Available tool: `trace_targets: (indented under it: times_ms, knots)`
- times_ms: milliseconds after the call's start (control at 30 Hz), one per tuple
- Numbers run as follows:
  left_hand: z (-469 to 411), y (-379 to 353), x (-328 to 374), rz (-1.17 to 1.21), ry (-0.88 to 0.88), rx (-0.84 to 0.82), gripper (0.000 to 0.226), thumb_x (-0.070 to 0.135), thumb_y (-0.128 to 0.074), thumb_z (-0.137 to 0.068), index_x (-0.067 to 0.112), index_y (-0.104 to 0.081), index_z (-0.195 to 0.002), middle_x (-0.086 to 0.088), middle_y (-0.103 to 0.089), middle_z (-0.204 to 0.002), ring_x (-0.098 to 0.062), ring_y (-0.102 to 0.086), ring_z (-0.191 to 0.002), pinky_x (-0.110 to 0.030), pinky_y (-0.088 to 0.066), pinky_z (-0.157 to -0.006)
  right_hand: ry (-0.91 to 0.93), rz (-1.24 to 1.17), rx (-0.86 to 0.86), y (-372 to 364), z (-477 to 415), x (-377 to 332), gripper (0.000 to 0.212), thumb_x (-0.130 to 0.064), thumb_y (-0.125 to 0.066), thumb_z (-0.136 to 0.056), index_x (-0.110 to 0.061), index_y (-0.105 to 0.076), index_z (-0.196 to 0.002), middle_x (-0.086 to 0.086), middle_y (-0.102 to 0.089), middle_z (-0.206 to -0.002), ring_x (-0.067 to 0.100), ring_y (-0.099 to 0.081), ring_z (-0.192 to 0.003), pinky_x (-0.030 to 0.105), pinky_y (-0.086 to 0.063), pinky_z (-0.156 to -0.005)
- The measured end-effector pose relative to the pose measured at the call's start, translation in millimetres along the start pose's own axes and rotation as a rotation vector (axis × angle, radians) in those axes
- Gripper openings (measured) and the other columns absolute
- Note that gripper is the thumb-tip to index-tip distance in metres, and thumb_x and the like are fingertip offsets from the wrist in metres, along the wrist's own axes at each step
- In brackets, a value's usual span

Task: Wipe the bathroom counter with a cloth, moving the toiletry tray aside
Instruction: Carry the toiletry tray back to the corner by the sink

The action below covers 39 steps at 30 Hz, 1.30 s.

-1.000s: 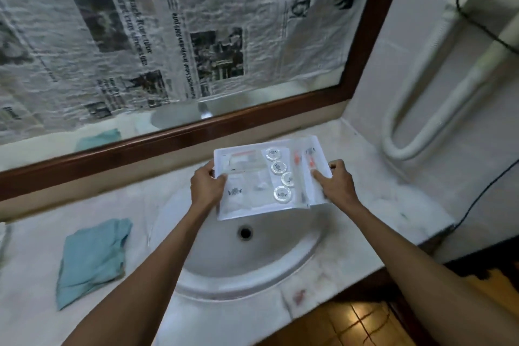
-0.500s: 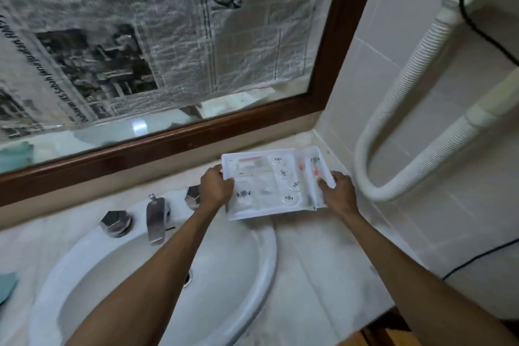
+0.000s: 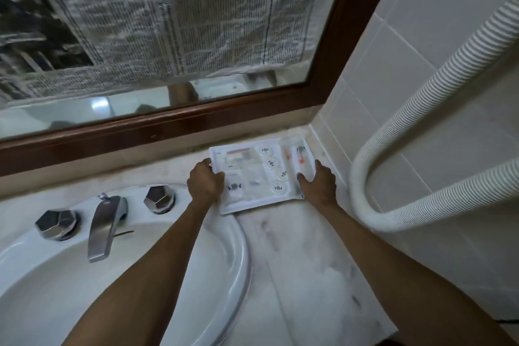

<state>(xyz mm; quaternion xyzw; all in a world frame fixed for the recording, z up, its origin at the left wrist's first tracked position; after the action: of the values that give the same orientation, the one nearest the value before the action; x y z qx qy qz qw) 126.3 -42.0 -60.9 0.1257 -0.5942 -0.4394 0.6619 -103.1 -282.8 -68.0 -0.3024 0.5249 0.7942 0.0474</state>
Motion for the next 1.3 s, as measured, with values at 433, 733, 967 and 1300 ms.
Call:
trace_targets:
  times_ms: [433, 733, 967, 1300]
  knots:
    - [-5.3, -17.4, 19.1, 0.049, 0.065, 0.034, 0.037, 0.011, -0.066, -0.080, 0.007, -0.061, -0.117, -0.014, -0.070, -0.114, -0.037, -0.064, -0.106, -0.037, -0.047, -0.086, 0.523, 0.236, -0.023, -25.3, 18.6, -42.1, 0.080, -0.061, -0.061, -0.086, -0.017, -0.039, -0.149, 0.009, -0.033, -0.158, 0.027, -0.029, -0.146, 0.049, -0.023, -0.119]
    - [-7.7, -40.6, 33.5, 0.107, 0.075, 0.031, 0.042, 0.013, -0.069, -0.083, 0.006, -0.058, -0.123, -0.015, -0.070, -0.115, -0.037, -0.064, -0.108, -0.037, -0.047, -0.089, 0.613, 0.395, -0.144, -30.4, 8.4, -34.5, 0.056, -0.029, -0.076, -0.081, -0.016, -0.061, -0.134, 0.008, -0.050, -0.148, 0.025, -0.049, -0.135, 0.036, -0.035, -0.109]
    - [-18.2, -44.0, 40.5, 0.117, 0.073, 0.049, 0.038, 0.014, -0.070, -0.084, 0.003, -0.060, -0.119, -0.016, -0.070, -0.115, -0.038, -0.063, -0.107, -0.037, -0.046, -0.089, 0.608, 0.385, -0.161, -25.2, -6.3, -46.2, 0.055, -0.023, -0.077, -0.081, -0.016, -0.062, -0.133, 0.008, -0.051, -0.148, 0.026, -0.053, -0.132, 0.035, -0.040, -0.108]
    - [-31.3, -49.0, 33.2, 0.140, 0.023, -0.093, 0.045, 0.027, -0.069, -0.089, 0.002, -0.059, -0.126, -0.015, -0.066, -0.127, -0.036, -0.062, -0.114, -0.038, -0.048, -0.094, 0.563, 0.435, -0.182, -27.2, -5.8, -52.1, 0.058, -0.022, -0.076, -0.081, -0.016, -0.058, -0.136, 0.007, -0.051, -0.148, 0.024, -0.050, -0.133, 0.036, -0.038, -0.109]
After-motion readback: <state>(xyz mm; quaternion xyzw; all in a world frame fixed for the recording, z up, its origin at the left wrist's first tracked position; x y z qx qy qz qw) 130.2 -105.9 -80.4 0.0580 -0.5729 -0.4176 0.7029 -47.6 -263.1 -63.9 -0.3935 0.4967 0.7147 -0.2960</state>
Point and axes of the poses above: each hand's wrist, its own z-axis away from the middle knuckle, its own y-axis out of the back of the hand, x = y × z, the point moved 9 cm from there along -z, towards the middle knuckle
